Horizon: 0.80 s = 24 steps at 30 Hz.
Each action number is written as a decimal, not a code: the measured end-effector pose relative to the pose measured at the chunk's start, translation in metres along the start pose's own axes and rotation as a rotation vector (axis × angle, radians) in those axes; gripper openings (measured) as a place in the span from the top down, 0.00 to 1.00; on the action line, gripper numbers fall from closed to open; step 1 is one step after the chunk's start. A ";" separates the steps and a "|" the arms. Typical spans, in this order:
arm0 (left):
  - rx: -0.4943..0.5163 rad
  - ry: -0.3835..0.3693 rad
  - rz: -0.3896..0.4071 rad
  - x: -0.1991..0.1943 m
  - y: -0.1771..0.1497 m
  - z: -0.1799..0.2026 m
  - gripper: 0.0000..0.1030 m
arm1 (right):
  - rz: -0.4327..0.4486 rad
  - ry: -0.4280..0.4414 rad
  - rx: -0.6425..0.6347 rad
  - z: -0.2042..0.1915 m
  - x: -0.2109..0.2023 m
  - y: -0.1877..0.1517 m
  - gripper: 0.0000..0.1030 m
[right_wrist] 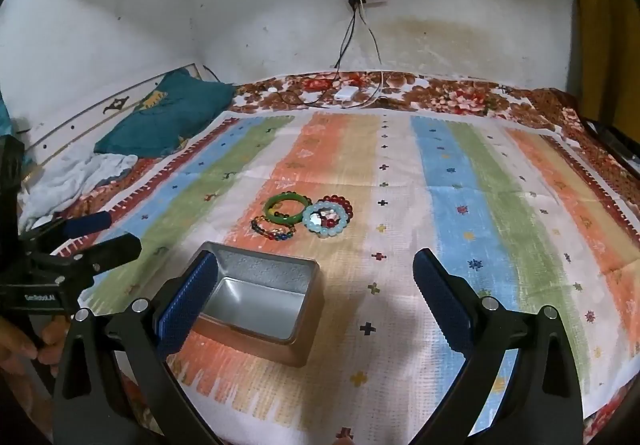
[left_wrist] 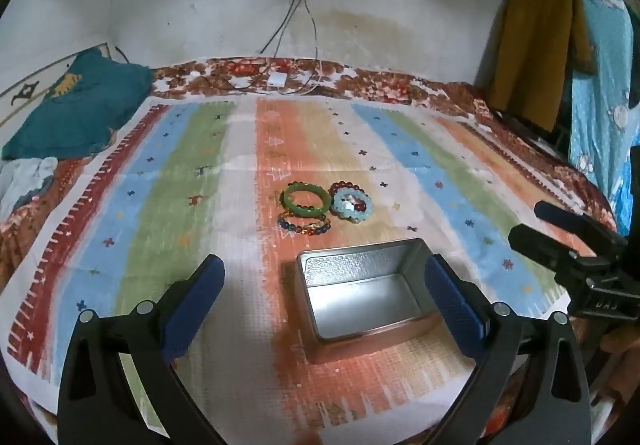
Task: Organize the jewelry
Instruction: 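Move both tools past the silver tin toward the bracelet cluster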
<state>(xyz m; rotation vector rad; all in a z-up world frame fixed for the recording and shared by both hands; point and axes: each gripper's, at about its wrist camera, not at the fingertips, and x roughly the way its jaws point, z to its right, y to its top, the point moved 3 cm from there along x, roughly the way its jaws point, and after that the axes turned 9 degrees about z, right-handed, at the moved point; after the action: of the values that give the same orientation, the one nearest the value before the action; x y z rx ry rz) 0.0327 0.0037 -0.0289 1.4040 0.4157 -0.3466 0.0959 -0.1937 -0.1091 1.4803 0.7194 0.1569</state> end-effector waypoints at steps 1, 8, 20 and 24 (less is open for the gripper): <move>0.007 0.001 -0.005 0.001 0.000 0.000 0.05 | -0.006 0.002 0.005 0.000 0.001 0.000 0.04; -0.021 0.044 -0.019 0.005 0.001 -0.009 0.05 | -0.020 -0.006 0.009 0.001 0.007 0.000 0.04; 0.013 0.013 -0.027 0.009 -0.001 -0.005 0.05 | -0.028 -0.017 -0.004 0.005 0.007 0.005 0.04; 0.019 0.018 -0.031 0.010 -0.002 -0.005 0.05 | -0.028 -0.020 -0.011 0.002 0.007 0.005 0.04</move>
<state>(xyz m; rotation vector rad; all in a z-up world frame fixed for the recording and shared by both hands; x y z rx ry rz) 0.0401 0.0087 -0.0357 1.4212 0.4504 -0.3637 0.1042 -0.1911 -0.1068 1.4592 0.7218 0.1241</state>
